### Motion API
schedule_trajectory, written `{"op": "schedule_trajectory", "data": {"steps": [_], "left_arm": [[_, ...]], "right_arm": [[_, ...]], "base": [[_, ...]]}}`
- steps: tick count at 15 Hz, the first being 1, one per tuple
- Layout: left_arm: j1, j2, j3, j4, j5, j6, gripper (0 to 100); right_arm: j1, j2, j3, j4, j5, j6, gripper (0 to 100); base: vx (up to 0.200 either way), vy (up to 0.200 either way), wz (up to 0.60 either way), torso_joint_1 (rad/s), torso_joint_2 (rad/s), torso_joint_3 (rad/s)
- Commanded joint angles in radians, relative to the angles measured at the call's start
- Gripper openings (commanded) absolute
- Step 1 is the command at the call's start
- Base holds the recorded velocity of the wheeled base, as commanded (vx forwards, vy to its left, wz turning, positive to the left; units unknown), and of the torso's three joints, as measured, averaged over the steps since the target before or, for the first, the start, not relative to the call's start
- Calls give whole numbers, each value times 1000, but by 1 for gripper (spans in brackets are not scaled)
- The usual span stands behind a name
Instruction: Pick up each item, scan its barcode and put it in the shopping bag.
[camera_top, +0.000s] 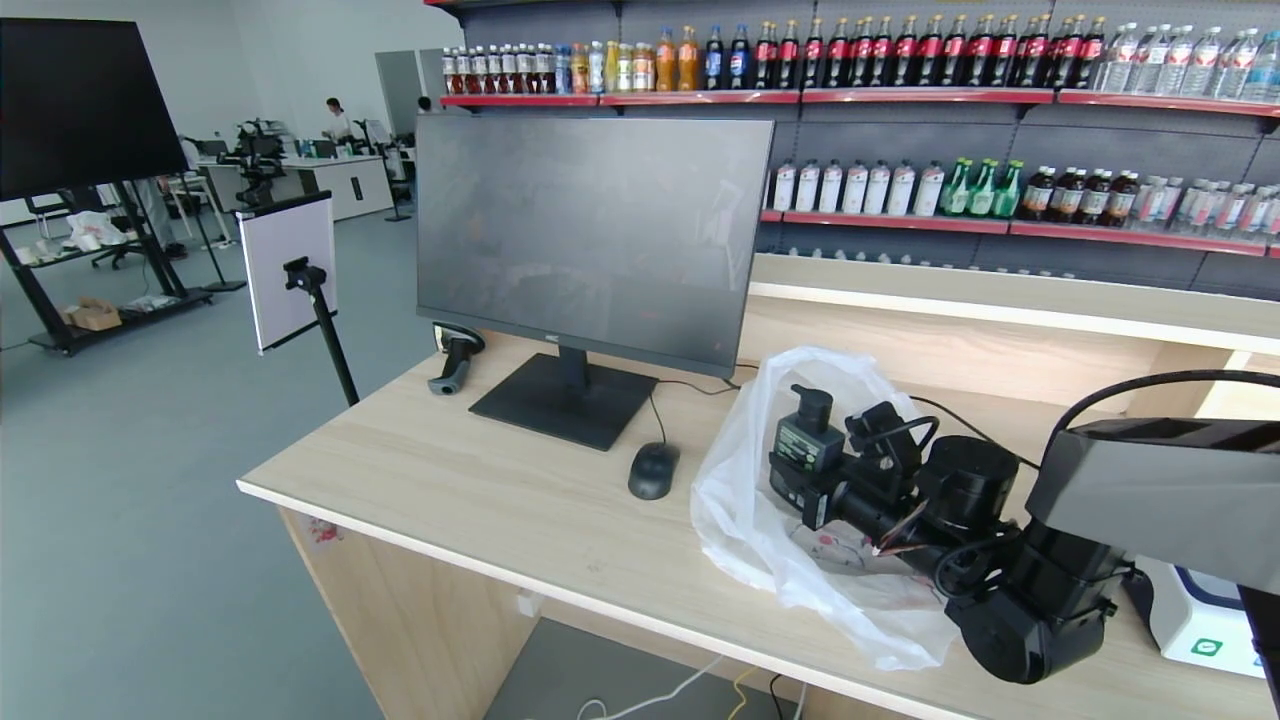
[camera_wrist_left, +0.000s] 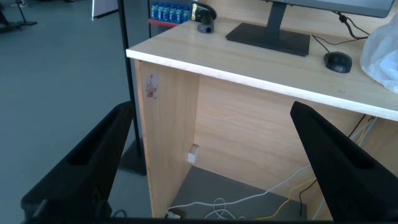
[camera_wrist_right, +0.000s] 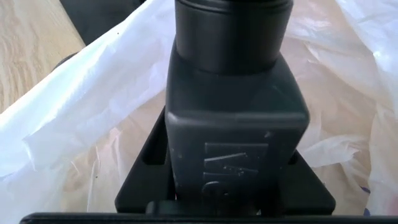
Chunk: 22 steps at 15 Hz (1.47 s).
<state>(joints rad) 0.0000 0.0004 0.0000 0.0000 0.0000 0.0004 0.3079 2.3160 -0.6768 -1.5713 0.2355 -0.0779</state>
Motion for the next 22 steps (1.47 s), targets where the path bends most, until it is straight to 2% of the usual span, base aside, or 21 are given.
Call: {"op": "schedule_trajectory", "data": {"steps": [1, 5, 6, 10, 15, 22], "left_arm": [[0, 0, 0, 0, 0, 1, 100], [0, 0, 0, 0, 0, 0, 100], [0, 0, 0, 0, 0, 0, 100], [0, 0, 0, 0, 0, 1, 100], [0, 0, 0, 0, 0, 6, 100], [0, 0, 0, 0, 0, 4, 100]], "right_arm": [[0, 5, 0, 0, 1, 0, 0], [-3, -18, 65, 0, 2, -3, 0], [-4, -24, 79, 0, 2, -8, 100], [-18, -76, 94, 0, 2, -19, 100], [-62, -173, 194, 0, 2, -46, 100], [-55, -245, 212, 0, 2, -65, 100]], "base": [[0, 0, 0, 0, 0, 0], [0, 0, 0, 0, 0, 0], [0, 0, 0, 0, 0, 0], [0, 0, 0, 0, 0, 0], [0, 0, 0, 0, 0, 0], [0, 0, 0, 0, 0, 0]]}}
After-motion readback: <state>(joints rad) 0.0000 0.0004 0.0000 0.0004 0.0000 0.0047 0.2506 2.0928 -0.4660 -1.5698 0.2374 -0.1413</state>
